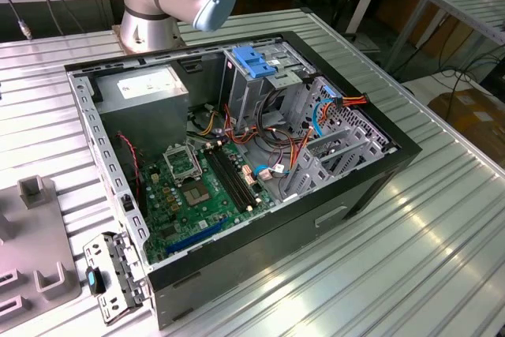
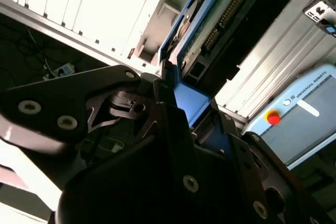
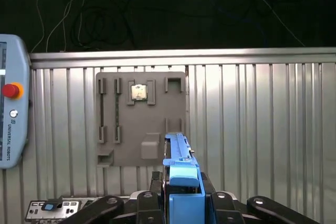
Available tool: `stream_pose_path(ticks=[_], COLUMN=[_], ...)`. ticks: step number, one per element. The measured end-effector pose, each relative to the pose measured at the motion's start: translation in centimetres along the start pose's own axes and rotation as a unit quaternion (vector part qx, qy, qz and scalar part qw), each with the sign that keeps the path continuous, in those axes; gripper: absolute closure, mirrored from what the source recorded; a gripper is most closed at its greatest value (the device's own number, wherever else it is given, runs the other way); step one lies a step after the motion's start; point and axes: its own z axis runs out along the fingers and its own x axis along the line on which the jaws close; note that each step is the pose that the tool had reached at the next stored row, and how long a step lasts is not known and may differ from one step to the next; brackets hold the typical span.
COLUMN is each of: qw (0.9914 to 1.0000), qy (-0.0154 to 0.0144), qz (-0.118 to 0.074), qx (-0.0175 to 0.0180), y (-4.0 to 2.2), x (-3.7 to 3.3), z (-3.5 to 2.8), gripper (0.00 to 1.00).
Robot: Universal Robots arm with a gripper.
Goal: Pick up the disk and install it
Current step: 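Pick up the disk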
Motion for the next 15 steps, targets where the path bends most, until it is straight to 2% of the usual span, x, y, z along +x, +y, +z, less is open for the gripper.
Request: stream_pose_path(ticks=[4, 12, 15], qw=[1.0, 1.0, 1.0], qy=[0.0, 0.0, 0.0], qz=[0.001, 0.001, 0.001], qx=[-0.0003, -0.0011, -0.0013], y=[-0.58, -3.02, -3.57], x=[0.43, 0.68, 0.77], z=[0.01, 0.03, 0.03], gripper=[0.63, 0.63, 0.63])
